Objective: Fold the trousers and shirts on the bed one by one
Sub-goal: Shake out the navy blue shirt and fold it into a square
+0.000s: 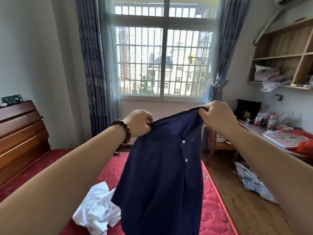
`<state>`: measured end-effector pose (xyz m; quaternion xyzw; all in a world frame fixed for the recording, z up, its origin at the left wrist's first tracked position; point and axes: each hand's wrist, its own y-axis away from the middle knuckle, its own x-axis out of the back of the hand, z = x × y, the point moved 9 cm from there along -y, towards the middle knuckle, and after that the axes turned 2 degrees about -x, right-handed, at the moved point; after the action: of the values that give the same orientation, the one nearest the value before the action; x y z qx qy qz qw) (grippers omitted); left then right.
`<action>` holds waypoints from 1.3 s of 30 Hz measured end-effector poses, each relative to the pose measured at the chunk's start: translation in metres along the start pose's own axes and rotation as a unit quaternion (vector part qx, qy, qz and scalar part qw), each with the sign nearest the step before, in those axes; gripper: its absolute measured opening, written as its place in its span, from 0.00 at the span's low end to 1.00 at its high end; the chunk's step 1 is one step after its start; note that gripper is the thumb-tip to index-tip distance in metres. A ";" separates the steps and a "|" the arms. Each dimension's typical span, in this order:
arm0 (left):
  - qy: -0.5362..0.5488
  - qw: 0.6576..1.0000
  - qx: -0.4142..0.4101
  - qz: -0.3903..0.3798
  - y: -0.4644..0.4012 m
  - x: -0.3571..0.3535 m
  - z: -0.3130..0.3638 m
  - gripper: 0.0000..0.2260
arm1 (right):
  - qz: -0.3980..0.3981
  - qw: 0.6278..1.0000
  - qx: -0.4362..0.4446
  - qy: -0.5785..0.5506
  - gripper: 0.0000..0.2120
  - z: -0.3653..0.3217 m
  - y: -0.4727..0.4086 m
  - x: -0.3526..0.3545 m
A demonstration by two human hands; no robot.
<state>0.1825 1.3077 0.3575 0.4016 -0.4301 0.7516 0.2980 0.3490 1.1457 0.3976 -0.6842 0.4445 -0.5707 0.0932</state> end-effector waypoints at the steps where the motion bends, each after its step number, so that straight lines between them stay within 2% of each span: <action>1: 0.017 0.999 0.017 0.035 0.002 0.007 -0.008 0.05 | 0.010 1.000 -0.002 -0.003 0.14 -0.002 0.000 0.002; 2: 0.045 0.996 0.038 0.069 0.004 0.013 -0.019 0.02 | 0.016 1.000 0.000 -0.015 0.12 -0.005 0.000 0.003; 4: 0.134 0.983 0.091 0.091 0.004 0.015 -0.035 0.07 | -0.001 0.997 0.013 -0.081 0.15 -0.012 0.000 -0.001; 7: 0.322 0.930 0.174 0.043 0.006 -0.006 -0.045 0.13 | -0.090 0.984 -0.008 -0.155 0.14 -0.016 0.000 -0.021; 9: 0.359 0.911 0.201 0.015 0.011 -0.014 -0.046 0.13 | -0.144 0.960 -0.071 -0.228 0.17 -0.011 0.003 -0.036; 10: 0.360 0.911 0.202 -0.008 0.015 -0.016 -0.044 0.13 | -0.168 0.937 -0.112 -0.285 0.16 -0.008 0.006 -0.043; 13: 0.352 0.919 0.137 -0.111 0.027 -0.017 -0.029 0.23 | -0.255 0.848 -0.202 -0.419 0.10 0.000 0.018 -0.058; 16: 0.339 0.923 0.032 -0.181 0.037 -0.008 -0.011 0.21 | -0.368 0.783 -0.161 -0.476 0.15 -0.002 0.024 -0.058; 17: 0.351 0.915 0.022 -0.196 0.040 -0.007 -0.010 0.22 | -0.400 0.764 -0.141 -0.486 0.17 -0.002 0.027 -0.056; 20: 0.358 0.906 0.003 -0.226 0.048 -0.002 -0.010 0.26 | -0.466 0.723 -0.079 -0.504 0.12 -0.004 0.036 -0.050; 22: 0.327 0.927 0.007 -0.182 0.046 0.007 -0.014 0.21 | -0.472 0.726 -0.062 -0.496 0.17 -0.001 0.039 -0.047; 24: 0.305 0.948 0.021 -0.085 0.043 0.023 -0.018 0.11 | -0.449 0.750 -0.065 -0.481 0.23 0.005 0.039 -0.047; 25: 0.300 0.953 0.025 -0.037 0.043 0.030 -0.019 0.07 | -0.424 0.766 -0.070 -0.479 0.22 0.008 0.036 -0.047; 28: 0.277 0.957 0.022 0.078 0.044 0.045 -0.020 0.05 | -0.317 0.821 -0.052 -0.472 0.11 0.012 0.027 -0.039; 30: 0.275 0.952 0.015 0.131 0.045 0.052 -0.019 0.05 | -0.251 0.867 -0.017 -0.431 0.03 0.011 0.022 -0.030; 32: 0.297 0.942 0.012 0.155 0.046 0.054 -0.017 0.04 | -0.200 0.892 -0.003 -0.407 0.05 0.010 0.018 -0.025; 34: 0.304 0.938 0.017 0.168 0.046 0.054 -0.018 0.05 | -0.186 0.868 -0.020 -0.460 0.10 0.007 0.019 -0.026; 36: 0.312 0.935 0.028 0.166 0.047 0.051 -0.020 0.06 | -0.213 0.814 -0.060 -0.537 0.14 0.004 0.026 -0.033; 37: 0.323 0.933 0.034 0.158 0.048 0.048 -0.021 0.07 | -0.232 0.789 -0.081 -0.563 0.14 0.003 0.029 -0.037; 39: 0.340 0.930 0.044 0.131 0.048 0.042 -0.021 0.07 | -0.255 0.768 -0.107 -0.577 0.11 0.001 0.032 -0.042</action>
<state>0.1162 1.3091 0.3674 0.0748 -0.3177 0.8938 0.3076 0.3356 1.1562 0.3476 -0.9784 0.1744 -0.0198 0.1094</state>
